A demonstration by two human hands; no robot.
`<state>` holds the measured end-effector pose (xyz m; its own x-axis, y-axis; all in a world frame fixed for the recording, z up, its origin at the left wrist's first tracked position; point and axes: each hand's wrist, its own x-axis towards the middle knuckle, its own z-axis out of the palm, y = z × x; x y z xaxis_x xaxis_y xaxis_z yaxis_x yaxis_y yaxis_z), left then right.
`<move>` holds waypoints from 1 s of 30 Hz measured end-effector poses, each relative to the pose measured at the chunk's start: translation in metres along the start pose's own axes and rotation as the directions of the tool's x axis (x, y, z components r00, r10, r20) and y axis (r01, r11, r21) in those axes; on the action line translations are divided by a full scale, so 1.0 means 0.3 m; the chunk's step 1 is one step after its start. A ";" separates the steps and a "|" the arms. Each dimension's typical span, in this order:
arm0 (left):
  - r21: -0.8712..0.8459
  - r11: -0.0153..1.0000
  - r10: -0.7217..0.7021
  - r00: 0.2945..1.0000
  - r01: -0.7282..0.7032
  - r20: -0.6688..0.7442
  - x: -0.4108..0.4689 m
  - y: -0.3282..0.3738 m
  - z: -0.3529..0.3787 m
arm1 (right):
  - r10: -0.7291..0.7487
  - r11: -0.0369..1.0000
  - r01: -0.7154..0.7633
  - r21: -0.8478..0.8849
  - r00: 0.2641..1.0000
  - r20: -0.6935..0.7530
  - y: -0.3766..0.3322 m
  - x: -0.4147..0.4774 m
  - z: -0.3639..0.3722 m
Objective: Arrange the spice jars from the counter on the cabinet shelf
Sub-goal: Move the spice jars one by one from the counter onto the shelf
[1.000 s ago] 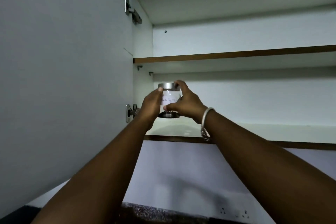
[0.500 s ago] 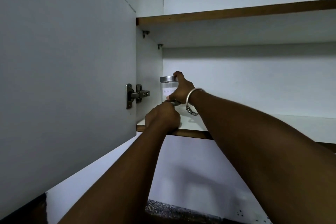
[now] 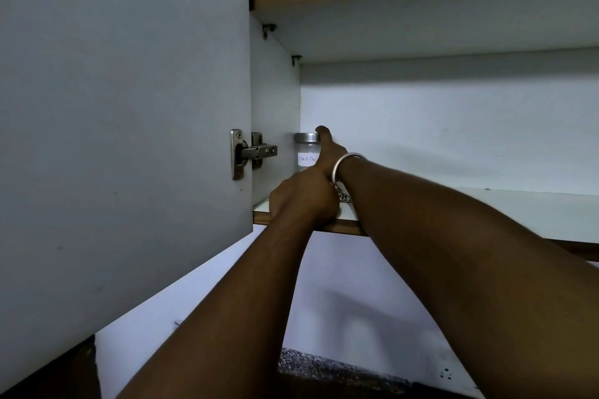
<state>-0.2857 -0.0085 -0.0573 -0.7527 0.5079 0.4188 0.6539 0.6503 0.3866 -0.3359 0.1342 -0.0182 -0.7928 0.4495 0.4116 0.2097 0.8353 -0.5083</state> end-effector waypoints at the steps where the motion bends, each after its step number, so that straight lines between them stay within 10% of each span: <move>1: -0.003 1.000 -0.007 1.000 0.007 0.031 0.004 -0.002 0.003 | -0.010 1.000 0.010 -0.002 1.000 0.003 0.002 0.001 -0.002; 13: -0.129 0.992 -0.025 0.980 -0.001 -0.195 -0.029 0.006 -0.007 | -0.002 0.986 -0.002 0.168 1.000 0.025 -0.020 -0.120 -0.148; 18: -0.471 0.879 -0.053 0.966 -0.076 -0.254 -0.109 -0.005 -0.021 | -0.036 0.947 0.042 0.320 0.999 -0.025 -0.025 -0.372 -0.287; 26: -0.457 0.694 0.302 0.802 -0.556 -0.516 -0.585 0.028 0.044 | -0.273 0.951 0.289 0.111 0.952 -0.141 -0.001 -1.021 -0.214; 30: -0.466 0.731 0.336 0.857 -0.499 -0.391 -0.959 -0.095 0.257 | -0.362 0.927 0.366 0.085 0.931 -0.053 0.128 -1.329 0.000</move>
<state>-0.0936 -0.1298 -0.2522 -0.3958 0.4324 0.8102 0.8889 -0.0412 0.4563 -0.0116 -0.0130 -0.2018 -0.7833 0.1324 0.6074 -0.1441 0.9118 -0.3845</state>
